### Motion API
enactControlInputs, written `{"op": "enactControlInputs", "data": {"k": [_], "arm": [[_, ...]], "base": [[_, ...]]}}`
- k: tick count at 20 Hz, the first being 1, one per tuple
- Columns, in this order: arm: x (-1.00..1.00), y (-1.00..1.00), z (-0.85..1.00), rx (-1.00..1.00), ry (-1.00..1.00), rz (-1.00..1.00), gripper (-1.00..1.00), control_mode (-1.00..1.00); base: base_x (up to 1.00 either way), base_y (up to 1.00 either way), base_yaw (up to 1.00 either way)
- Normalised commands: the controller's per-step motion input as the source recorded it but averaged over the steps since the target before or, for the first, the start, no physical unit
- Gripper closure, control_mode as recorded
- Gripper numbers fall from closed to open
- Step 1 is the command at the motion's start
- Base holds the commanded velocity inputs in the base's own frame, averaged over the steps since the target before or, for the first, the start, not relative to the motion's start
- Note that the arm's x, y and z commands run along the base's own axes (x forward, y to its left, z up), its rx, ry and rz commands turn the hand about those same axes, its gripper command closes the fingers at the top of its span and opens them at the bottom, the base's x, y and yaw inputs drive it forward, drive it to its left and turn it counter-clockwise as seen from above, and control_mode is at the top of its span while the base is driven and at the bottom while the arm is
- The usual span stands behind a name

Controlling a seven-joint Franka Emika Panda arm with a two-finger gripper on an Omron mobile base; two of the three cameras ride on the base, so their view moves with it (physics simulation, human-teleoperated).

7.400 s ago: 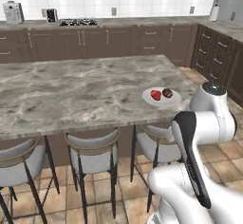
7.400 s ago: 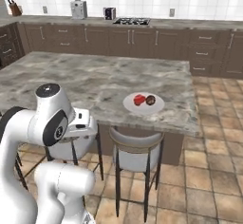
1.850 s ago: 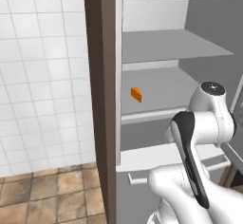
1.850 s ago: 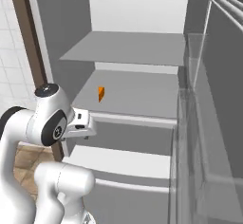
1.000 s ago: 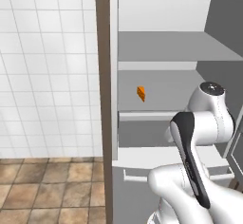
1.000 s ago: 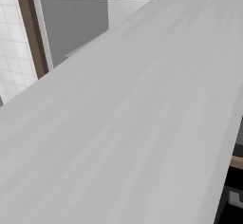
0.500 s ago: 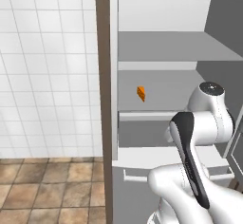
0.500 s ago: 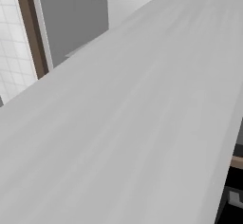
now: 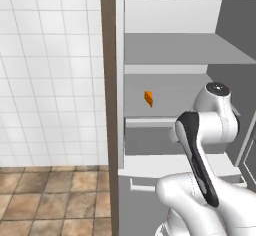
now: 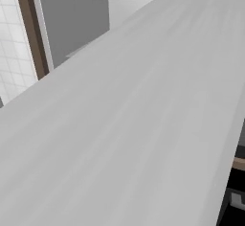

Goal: Take the cheese, steak, and potato from the fridge and place them on the plate on the dining counter to create an appetizer plate.

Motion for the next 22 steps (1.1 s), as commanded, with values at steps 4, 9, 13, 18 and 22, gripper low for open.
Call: {"op": "enactControlInputs", "data": {"k": [4,9,13,18,22], "arm": [[0.48,0.03,0.11,0.04,-0.07,0.00,-1.00,-1.00],[0.49,0.15,0.14,0.05,-0.14,0.00,-1.00,-1.00],[0.39,0.19,0.01,0.05,-0.14,0.00,-1.00,-1.00],[0.29,0.03,0.00,0.06,-0.07,0.00,-1.00,-1.00],[0.42,0.00,0.00,0.08,-0.04,0.00,-1.00,-1.00]], "base": [[0.00,0.00,0.00],[0.00,0.00,0.00],[0.00,0.00,0.00],[0.00,0.00,0.00],[0.00,0.00,0.00]]}}
